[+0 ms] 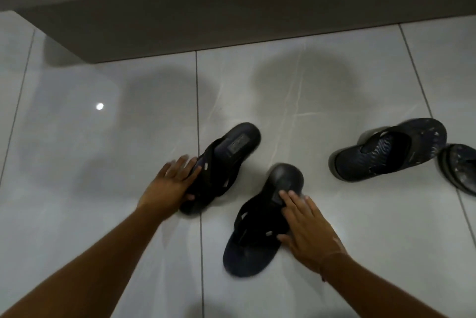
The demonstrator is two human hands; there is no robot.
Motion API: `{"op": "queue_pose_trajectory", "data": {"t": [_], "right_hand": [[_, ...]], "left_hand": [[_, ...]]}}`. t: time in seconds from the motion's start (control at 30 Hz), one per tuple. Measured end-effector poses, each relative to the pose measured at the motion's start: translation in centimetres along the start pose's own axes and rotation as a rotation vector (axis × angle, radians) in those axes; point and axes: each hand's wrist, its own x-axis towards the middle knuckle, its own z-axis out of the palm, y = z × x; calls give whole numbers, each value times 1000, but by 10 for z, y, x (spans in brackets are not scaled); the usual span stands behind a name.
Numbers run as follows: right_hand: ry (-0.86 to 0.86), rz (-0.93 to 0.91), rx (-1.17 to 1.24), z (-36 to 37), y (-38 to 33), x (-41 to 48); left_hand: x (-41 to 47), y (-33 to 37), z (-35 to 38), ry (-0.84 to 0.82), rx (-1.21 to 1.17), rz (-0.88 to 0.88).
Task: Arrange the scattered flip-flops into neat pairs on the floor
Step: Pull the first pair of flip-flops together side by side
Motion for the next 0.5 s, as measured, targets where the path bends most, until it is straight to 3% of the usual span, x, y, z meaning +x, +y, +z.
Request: {"op": "queue_pose_trajectory", "data": {"t": [0.27, 0.4, 0.5], "right_hand": [[-23, -228, 38, -16, -53, 84], [-83, -282, -131, -29, -80, 98], [-66, -226, -168, -37, -77, 60]], "left_hand": [[-126, 76, 79, -66, -412, -461], [-137, 78, 82, -35, -388, -499], [-146, 80, 54, -176, -407, -511]]}}
